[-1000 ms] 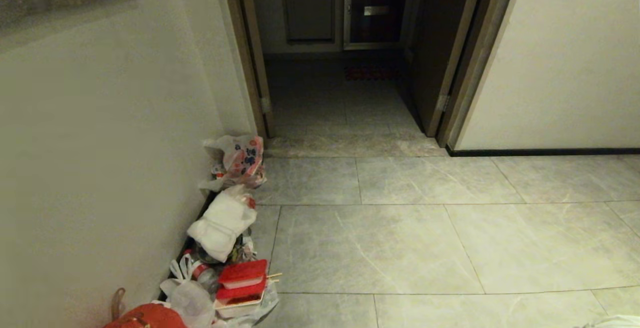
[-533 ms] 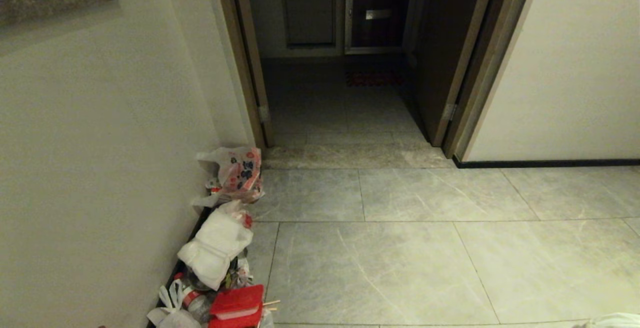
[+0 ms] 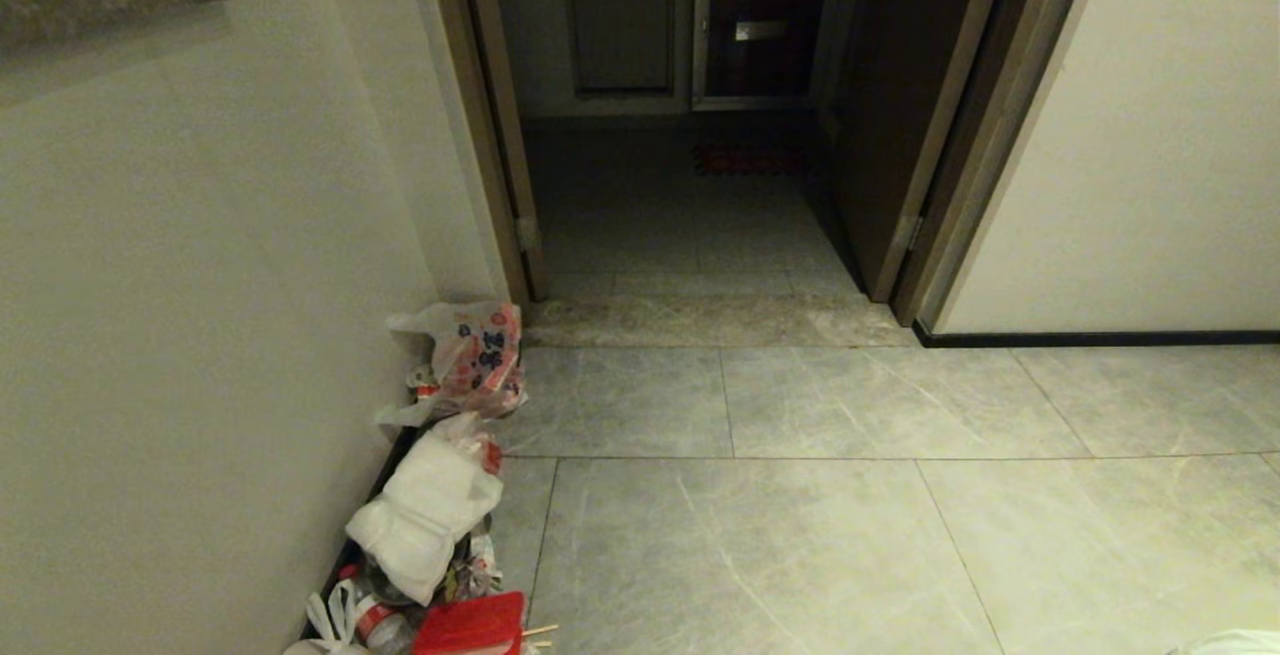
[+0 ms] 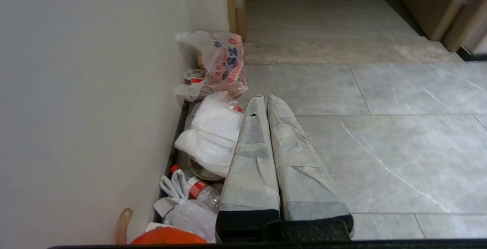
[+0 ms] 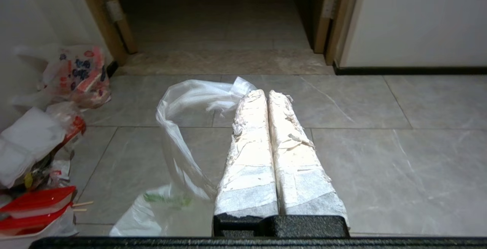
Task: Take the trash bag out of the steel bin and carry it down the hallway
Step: Put the trash bag at the door
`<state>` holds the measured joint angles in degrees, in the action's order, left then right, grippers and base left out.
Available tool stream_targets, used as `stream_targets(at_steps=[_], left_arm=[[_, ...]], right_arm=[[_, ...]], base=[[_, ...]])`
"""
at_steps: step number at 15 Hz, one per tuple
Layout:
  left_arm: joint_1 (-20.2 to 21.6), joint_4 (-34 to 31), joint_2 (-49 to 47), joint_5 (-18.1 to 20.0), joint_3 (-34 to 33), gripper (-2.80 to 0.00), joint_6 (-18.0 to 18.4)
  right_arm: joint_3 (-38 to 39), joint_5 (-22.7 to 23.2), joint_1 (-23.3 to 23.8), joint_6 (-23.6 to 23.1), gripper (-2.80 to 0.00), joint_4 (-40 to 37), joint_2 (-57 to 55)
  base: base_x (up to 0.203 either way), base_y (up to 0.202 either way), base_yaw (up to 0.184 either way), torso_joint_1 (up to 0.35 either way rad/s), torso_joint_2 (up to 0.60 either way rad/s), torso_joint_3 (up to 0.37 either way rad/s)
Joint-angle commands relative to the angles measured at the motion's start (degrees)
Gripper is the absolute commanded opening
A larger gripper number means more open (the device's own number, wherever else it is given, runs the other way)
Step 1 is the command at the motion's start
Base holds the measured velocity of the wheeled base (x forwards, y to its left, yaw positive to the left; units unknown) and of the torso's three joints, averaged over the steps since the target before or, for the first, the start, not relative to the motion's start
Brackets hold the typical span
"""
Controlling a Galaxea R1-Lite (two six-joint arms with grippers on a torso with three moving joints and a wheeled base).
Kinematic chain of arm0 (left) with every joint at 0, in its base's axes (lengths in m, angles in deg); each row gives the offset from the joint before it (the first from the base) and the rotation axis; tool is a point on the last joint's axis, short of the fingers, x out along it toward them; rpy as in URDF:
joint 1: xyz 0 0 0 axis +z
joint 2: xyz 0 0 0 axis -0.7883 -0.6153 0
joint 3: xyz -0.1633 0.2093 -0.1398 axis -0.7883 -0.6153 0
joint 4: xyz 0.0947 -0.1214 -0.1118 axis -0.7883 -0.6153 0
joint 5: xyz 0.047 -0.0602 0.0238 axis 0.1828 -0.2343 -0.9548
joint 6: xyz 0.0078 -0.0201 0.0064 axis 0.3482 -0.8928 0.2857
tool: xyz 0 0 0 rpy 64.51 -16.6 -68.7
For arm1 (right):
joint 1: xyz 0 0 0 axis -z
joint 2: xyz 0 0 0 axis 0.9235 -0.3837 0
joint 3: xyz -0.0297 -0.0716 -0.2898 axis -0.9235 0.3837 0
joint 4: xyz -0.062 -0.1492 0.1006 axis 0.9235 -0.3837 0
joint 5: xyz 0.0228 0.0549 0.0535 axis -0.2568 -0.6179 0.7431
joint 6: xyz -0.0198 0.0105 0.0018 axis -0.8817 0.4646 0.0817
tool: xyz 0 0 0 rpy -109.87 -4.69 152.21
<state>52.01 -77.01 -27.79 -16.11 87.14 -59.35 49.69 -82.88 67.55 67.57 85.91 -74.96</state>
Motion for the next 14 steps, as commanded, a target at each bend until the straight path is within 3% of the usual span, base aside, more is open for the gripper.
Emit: stream_targets(at_steps=[1, 14], left_arm=[[0.02, 0.03, 0.02, -0.02, -0.02, -2.80, 0.00], [-0.01, 0.03, 0.02, -0.02, 0.02, -2.80, 0.00]], right_arm=[[1.41, -0.02, -0.02, 0.01, -2.80, 0.06, 0.01], [1.41, -0.02, -0.02, -0.04, -2.80, 0.15, 0.01]], base=[[0.000, 0.000, 0.000, 0.000, 0.00, 0.000], [0.000, 0.000, 0.000, 0.000, 0.00, 0.000]])
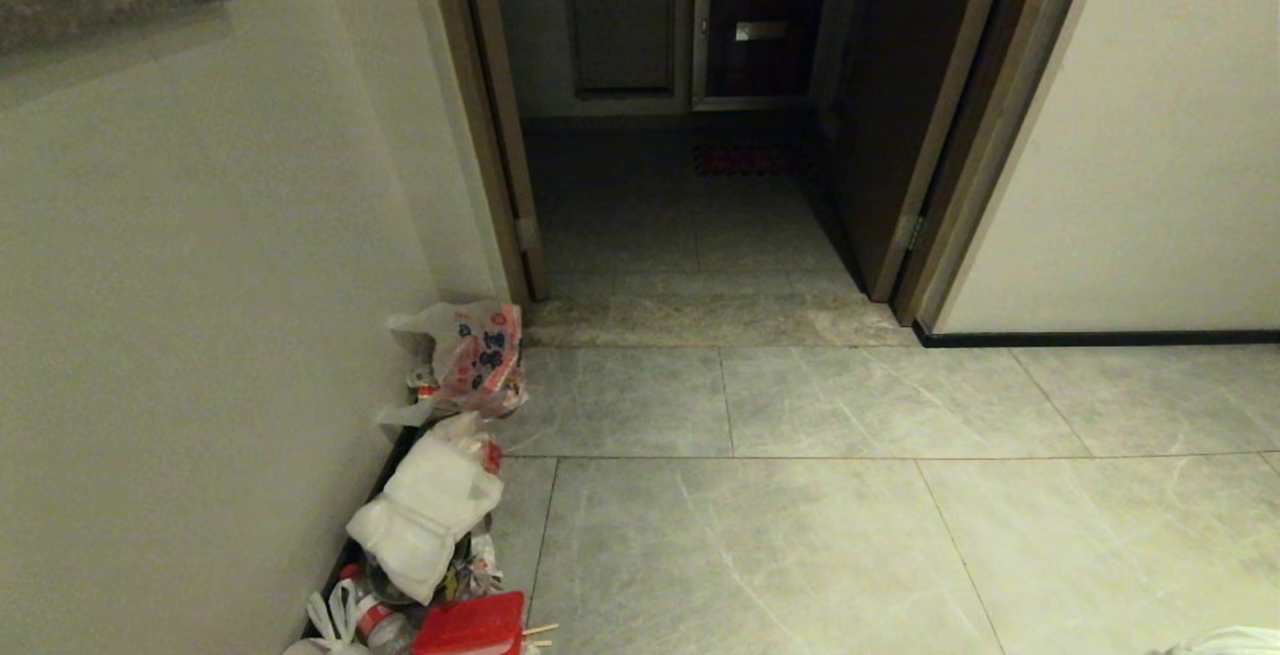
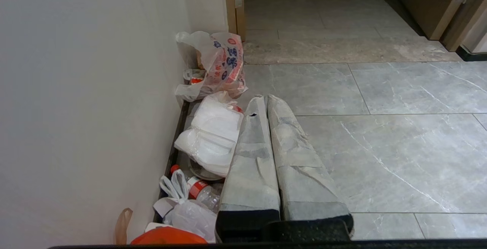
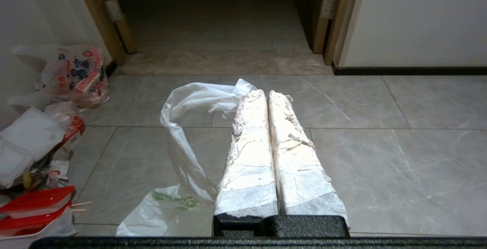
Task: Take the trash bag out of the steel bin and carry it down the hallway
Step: Put the trash bag at the door
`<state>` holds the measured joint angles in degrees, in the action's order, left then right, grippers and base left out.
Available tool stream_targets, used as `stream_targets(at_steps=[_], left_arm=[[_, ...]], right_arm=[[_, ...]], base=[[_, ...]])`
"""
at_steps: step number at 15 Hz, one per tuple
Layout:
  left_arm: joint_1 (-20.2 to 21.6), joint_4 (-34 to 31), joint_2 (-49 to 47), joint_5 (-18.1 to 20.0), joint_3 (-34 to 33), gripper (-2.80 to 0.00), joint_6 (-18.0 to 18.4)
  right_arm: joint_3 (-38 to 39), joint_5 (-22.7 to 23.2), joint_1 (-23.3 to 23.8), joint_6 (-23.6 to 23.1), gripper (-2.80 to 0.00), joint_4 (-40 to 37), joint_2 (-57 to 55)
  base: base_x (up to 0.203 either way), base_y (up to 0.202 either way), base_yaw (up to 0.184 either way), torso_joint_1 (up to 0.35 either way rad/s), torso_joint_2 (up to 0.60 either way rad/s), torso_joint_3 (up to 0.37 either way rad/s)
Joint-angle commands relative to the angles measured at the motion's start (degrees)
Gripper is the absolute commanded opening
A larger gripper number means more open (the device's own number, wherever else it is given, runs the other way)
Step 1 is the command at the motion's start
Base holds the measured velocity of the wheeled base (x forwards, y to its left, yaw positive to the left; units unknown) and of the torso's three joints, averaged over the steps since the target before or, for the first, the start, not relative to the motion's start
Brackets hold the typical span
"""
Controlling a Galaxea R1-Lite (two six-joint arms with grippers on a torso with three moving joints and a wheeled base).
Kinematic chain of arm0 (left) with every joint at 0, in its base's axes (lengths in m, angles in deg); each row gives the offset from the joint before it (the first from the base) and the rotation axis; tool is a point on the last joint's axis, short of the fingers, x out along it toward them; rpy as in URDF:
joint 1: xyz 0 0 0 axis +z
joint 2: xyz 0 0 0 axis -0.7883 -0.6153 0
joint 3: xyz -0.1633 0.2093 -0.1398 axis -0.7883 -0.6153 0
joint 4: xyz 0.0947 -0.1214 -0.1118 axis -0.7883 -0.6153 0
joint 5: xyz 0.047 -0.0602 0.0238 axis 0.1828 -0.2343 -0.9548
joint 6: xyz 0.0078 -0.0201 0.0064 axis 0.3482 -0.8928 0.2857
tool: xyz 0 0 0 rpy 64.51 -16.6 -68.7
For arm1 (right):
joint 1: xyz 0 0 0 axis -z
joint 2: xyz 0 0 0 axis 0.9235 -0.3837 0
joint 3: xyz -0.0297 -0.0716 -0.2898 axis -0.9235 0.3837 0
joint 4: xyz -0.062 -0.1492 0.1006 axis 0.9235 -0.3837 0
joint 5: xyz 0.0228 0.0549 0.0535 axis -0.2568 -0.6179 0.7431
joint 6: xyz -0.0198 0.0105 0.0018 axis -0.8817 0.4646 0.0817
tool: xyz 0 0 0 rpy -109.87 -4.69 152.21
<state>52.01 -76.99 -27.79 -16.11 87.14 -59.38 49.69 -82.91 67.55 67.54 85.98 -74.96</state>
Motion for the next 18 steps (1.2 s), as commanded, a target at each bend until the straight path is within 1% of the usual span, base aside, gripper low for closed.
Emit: stream_targets(at_steps=[1, 5, 7, 18], left_arm=[[0.02, 0.00, -0.07, -0.02, -0.02, -2.80, 0.02], [0.02, 0.00, 0.02, -0.02, -0.02, -2.80, 0.02], [0.00, 0.00, -0.02, -0.02, 0.01, -2.80, 0.02], [-0.04, 0.00, 0.02, -0.02, 0.06, -2.80, 0.02]], right_arm=[[1.41, -0.07, -0.02, 0.18, -2.80, 0.00, 0.01], [1.41, -0.07, -0.02, 0.20, -2.80, 0.07, 0.01], [1.41, -0.07, -0.02, 0.20, -2.80, 0.07, 0.01], [1.41, -0.07, -0.02, 0.20, -2.80, 0.07, 0.01]], base=[[0.000, 0.000, 0.000, 0.000, 0.00, 0.000], [0.000, 0.000, 0.000, 0.000, 0.00, 0.000], [-0.006, -0.003, 0.097, 0.000, 0.01, 0.005], [0.000, -0.010, 0.172, 0.003, 0.00, 0.005]])
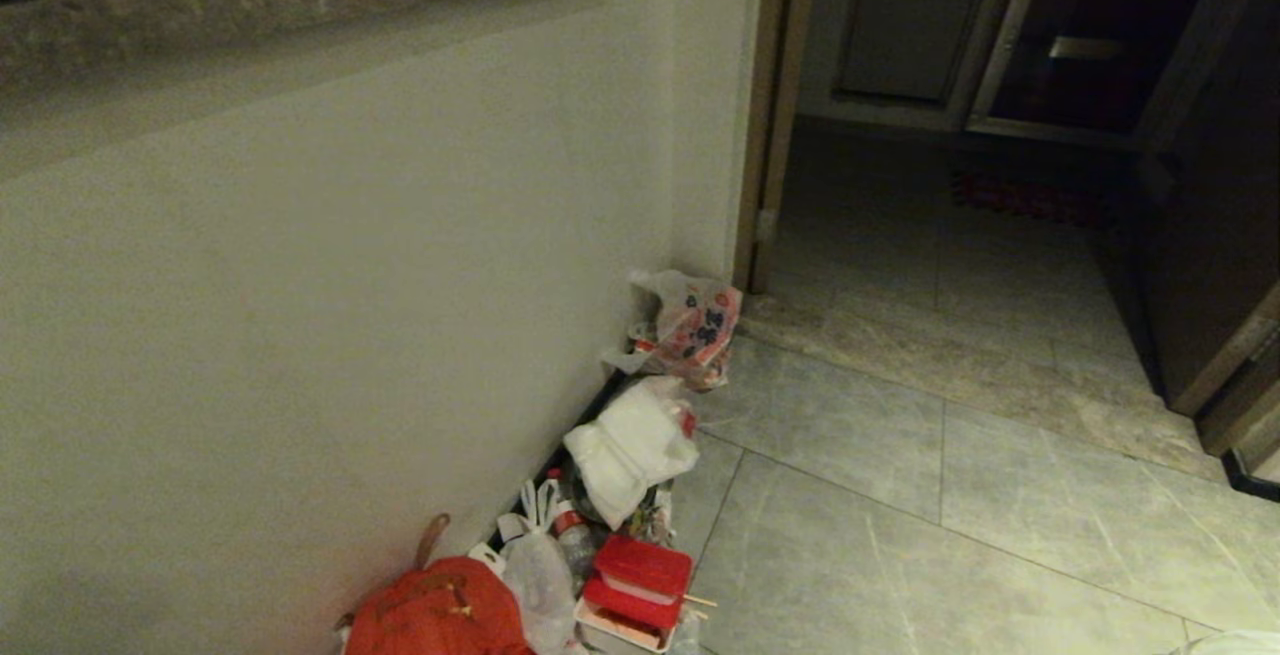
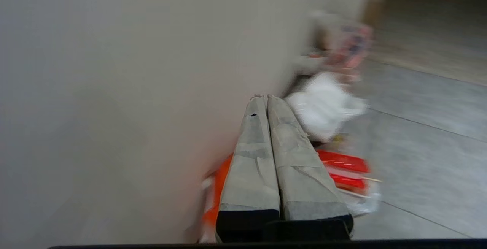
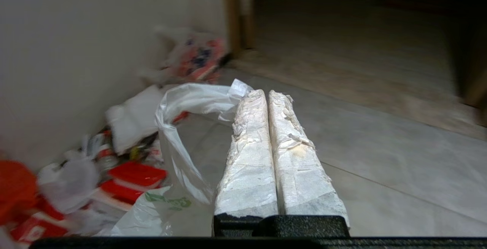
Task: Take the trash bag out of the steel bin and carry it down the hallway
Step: Put the trash bag at the door
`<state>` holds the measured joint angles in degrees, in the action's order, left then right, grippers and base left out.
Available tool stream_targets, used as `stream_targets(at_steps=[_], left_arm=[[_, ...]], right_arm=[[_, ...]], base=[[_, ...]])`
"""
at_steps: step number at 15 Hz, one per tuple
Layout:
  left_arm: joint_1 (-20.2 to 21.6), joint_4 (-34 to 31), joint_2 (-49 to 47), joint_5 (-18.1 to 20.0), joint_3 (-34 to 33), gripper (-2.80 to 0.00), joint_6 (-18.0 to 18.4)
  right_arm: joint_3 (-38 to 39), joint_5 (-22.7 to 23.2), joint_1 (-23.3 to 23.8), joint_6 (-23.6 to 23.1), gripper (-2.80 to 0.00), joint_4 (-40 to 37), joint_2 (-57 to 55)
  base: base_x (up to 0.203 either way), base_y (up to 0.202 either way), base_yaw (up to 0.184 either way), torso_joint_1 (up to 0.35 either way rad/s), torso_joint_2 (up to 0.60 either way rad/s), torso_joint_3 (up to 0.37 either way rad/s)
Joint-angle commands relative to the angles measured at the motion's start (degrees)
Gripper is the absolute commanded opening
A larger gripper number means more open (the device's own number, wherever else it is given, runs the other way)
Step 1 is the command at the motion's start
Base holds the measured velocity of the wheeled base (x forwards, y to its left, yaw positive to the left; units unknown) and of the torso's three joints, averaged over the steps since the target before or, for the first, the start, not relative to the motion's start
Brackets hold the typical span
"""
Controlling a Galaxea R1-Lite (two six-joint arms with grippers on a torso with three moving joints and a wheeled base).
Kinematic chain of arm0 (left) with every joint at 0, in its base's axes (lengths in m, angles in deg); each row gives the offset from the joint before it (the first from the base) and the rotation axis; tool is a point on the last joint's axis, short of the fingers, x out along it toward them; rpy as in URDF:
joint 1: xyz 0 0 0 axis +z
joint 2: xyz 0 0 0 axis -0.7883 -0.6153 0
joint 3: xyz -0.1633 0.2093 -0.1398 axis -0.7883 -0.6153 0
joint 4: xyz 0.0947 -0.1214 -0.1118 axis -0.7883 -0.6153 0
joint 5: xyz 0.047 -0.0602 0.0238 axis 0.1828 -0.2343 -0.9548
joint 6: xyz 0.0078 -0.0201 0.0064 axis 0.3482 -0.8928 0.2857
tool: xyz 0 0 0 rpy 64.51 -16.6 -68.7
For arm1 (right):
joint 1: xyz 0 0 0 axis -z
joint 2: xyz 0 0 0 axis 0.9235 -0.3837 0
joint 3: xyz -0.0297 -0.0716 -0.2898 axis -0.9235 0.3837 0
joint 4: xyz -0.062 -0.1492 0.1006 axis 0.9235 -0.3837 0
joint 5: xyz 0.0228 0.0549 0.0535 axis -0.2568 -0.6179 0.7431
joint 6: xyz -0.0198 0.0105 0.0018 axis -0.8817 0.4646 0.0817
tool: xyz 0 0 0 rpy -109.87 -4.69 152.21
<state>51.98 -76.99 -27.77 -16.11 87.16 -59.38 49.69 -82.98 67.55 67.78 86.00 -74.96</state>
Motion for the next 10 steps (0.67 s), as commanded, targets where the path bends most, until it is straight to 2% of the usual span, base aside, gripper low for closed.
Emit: stream_targets(at_steps=[1, 10], left_arm=[[-0.01, 0.00, 0.00, -0.02, -0.05, -2.80, 0.02], [-0.03, 0.00, 0.00, -0.02, -0.05, -2.80, 0.02]], right_arm=[[1.41, 0.00, -0.02, -0.05, -2.80, 0.06, 0.01], [1.41, 0.09, -0.02, -0.40, -2.80, 0.06, 0.01]], base=[[-0.002, -0.018, 0.158, 0.002, 0.00, 0.002], [-0.002, -0.012, 0.171, 0.000, 0.00, 0.001]])
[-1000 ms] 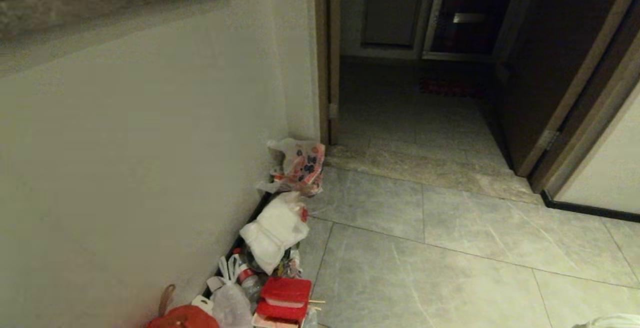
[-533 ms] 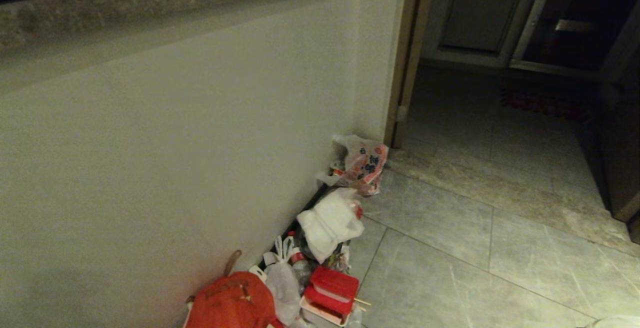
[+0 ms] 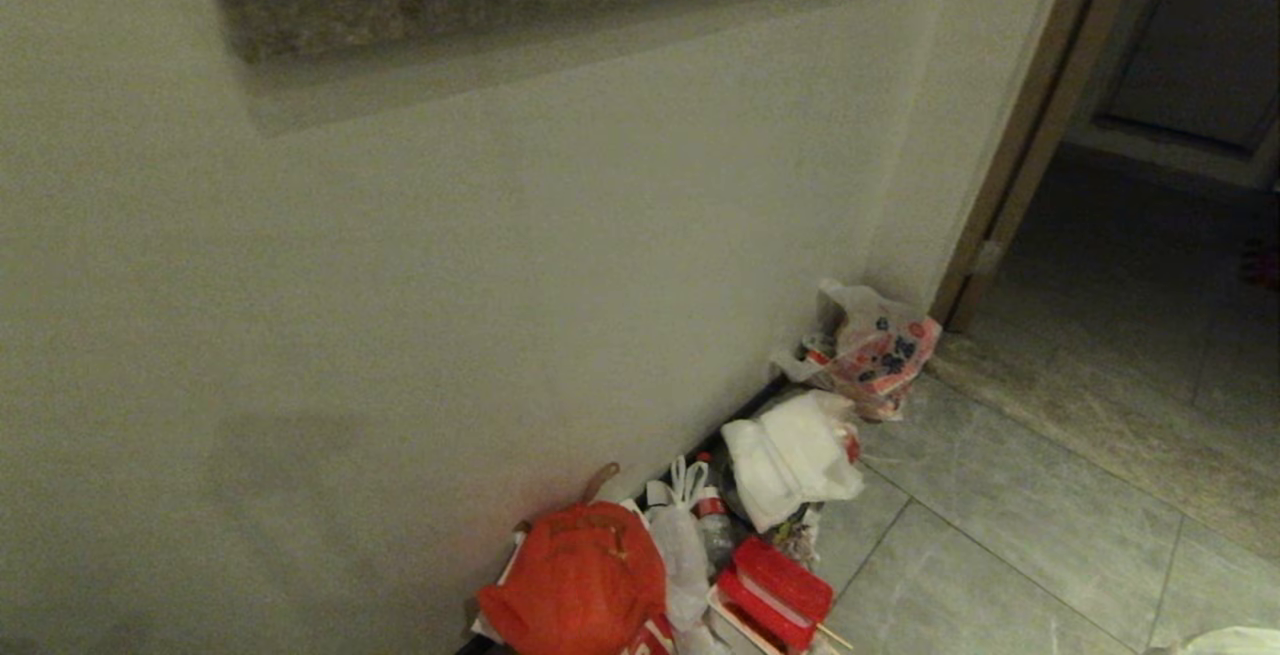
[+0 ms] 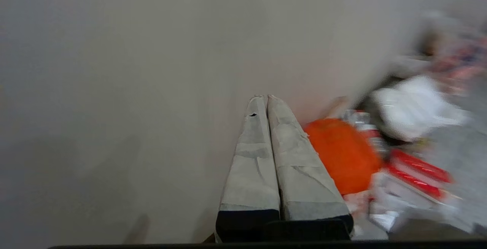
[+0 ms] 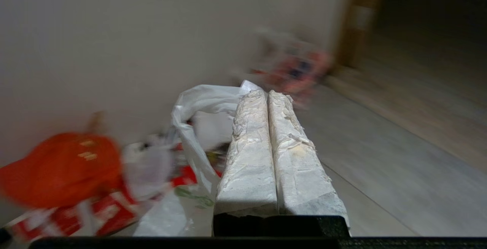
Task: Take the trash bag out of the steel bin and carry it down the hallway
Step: Put the trash bag at the door
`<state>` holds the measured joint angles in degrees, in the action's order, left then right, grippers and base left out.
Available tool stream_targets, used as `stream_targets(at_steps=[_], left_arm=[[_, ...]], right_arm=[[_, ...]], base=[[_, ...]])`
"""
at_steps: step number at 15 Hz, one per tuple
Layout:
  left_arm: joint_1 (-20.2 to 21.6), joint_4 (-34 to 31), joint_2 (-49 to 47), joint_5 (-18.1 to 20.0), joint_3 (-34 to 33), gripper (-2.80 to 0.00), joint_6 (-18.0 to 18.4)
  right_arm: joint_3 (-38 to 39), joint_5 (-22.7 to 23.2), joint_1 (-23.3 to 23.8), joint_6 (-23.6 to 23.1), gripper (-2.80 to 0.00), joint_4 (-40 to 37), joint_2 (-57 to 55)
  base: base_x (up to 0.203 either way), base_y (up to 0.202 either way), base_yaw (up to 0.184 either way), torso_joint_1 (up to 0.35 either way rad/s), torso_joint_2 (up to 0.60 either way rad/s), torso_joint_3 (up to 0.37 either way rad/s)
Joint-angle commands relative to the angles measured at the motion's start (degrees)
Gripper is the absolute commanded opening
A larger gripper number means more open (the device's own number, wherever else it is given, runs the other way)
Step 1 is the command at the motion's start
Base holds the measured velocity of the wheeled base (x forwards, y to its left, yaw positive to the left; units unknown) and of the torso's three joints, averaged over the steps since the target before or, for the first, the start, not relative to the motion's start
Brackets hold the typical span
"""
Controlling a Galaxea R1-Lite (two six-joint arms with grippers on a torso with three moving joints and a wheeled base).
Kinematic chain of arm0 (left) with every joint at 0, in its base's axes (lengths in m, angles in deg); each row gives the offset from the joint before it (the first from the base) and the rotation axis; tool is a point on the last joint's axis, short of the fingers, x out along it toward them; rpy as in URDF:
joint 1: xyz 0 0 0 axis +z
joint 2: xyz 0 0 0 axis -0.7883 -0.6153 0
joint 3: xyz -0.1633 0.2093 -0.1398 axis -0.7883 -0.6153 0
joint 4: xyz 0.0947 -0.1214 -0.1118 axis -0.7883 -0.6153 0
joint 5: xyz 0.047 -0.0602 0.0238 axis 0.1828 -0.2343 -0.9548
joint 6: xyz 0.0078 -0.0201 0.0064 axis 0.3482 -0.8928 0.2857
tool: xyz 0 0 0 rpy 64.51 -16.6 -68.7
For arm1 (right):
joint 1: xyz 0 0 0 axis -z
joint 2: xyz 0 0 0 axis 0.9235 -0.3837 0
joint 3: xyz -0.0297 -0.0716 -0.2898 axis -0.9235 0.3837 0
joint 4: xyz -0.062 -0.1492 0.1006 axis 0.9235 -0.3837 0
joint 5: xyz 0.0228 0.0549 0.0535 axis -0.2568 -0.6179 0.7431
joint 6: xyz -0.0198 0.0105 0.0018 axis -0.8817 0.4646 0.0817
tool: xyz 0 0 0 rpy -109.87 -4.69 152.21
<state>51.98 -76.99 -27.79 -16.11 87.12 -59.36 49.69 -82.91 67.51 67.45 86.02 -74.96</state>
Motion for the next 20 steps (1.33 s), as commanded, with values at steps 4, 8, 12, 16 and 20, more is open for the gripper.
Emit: stream_targets(at_steps=[4, 8, 12, 16, 20], left_arm=[[0.04, 0.00, -0.06, -0.02, 0.06, -2.80, 0.00], [-0.03, 0.00, -0.06, -0.02, 0.00, -2.80, -0.08], [0.05, 0.00, -0.01, -0.02, 0.00, -2.80, -0.08], [0.05, 0.00, -0.06, -0.02, 0.00, -2.80, -0.08], [0.02, 0.00, -0.06, -0.02, 0.00, -2.80, -0.08]], right_arm=[[1.41, 0.01, 0.01, 0.19, -2.80, -0.05, 0.01], [1.41, 0.01, 0.01, 0.28, -2.80, -0.05, 0.01], [1.41, 0.01, 0.01, 0.28, -2.80, -0.05, 0.01], [1.41, 0.01, 0.01, 0.28, -2.80, -0.05, 0.01], [1.41, 0.01, 0.01, 0.28, -2.80, -0.05, 0.01]], base=[[-0.001, -0.010, 0.126, 0.002, 0.00, 0.004], [0.000, 0.000, 0.000, 0.000, 0.00, 0.000], [0.000, 0.000, 0.000, 0.000, 0.00, 0.000], [0.000, 0.000, 0.000, 0.000, 0.00, 0.000], [0.000, 0.000, 0.000, 0.000, 0.00, 0.000]])
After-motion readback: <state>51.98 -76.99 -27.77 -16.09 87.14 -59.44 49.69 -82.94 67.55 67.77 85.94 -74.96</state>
